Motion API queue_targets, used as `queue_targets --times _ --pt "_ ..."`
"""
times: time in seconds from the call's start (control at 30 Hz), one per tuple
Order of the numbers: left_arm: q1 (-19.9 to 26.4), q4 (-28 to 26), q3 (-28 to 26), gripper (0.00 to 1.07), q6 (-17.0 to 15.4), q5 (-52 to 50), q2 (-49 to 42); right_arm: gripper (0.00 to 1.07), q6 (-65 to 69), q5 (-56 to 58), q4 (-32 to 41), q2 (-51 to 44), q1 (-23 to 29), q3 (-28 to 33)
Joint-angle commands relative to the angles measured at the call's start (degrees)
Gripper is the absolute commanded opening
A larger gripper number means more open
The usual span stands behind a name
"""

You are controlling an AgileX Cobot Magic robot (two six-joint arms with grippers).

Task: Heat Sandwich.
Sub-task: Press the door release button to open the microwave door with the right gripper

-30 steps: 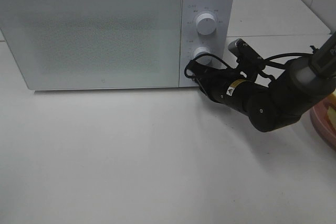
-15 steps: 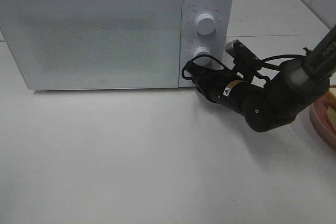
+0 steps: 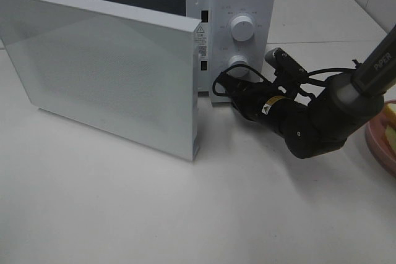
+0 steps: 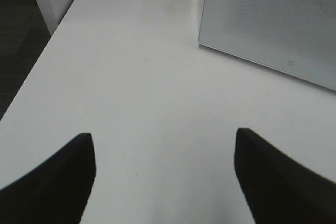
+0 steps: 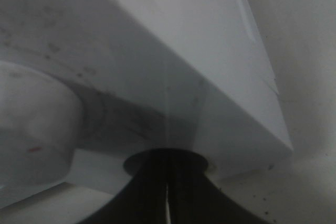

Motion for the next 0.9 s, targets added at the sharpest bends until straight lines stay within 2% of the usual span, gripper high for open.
queue_targets --times 0.03,0.83,0.9 --pt "-0.40 0.00 0.17 0.71 0.06 -0.74 -0.23 0.00 -1.72 -11.40 5.84 -0.69 -1.83 -6.02" --pt "-0.40 0.00 0.17 0.71 0.06 -0.74 -0.23 0.00 -3.44 -10.49 4.35 -0.69 -1.83 -6.82" --pt "-0.40 0.00 0.17 0.71 0.06 -0.74 -0.23 0.00 -3.44 -7.85 4.24 -1.20 -1.83 -6.82"
